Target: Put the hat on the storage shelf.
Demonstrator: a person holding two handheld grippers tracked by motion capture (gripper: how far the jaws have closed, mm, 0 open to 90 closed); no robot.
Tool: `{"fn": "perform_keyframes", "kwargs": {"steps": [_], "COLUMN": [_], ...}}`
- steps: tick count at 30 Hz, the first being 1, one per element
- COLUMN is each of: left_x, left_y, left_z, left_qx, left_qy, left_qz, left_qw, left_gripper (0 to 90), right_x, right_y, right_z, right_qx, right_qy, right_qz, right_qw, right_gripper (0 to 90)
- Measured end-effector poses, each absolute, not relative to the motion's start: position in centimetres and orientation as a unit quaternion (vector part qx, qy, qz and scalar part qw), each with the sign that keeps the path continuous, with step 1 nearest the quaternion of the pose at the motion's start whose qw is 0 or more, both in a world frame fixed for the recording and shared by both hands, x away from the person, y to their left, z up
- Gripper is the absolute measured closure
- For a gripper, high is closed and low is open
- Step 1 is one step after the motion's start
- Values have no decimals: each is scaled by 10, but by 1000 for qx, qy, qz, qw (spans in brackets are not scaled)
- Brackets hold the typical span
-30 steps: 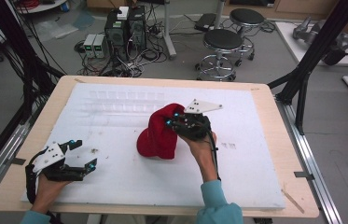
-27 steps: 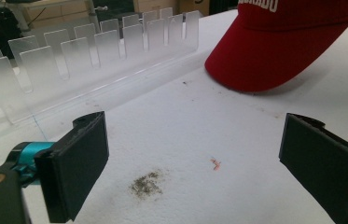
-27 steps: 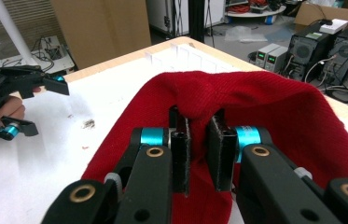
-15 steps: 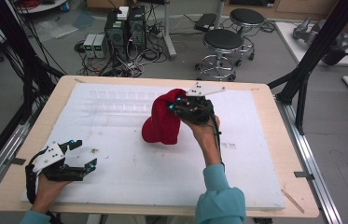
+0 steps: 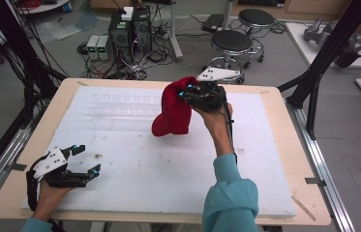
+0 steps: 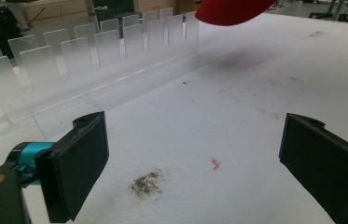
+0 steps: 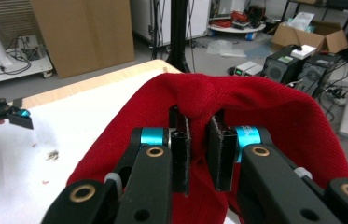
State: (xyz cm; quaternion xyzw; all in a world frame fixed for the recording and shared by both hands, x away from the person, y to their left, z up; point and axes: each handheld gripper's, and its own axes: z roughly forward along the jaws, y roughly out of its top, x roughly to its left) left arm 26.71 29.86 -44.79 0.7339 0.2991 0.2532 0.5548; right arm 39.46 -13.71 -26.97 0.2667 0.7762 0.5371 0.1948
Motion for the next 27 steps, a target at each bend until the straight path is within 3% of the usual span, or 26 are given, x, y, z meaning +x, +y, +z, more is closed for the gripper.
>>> {"fn": "perform_keyframes", "kwargs": {"steps": [27], "left_x": [265], "left_y": [303], "left_z": [-449], "left_qx": [713], "left_qy": [307], "left_qz": [261], "left_qw": [573], "left_gripper": [87], "right_x": [445], "right_y": [-127], "right_z": [-250], "right_qx": [263], "right_qy": [777], "right_qz": [536], "right_qw": [198], "right_gripper": [812]}}
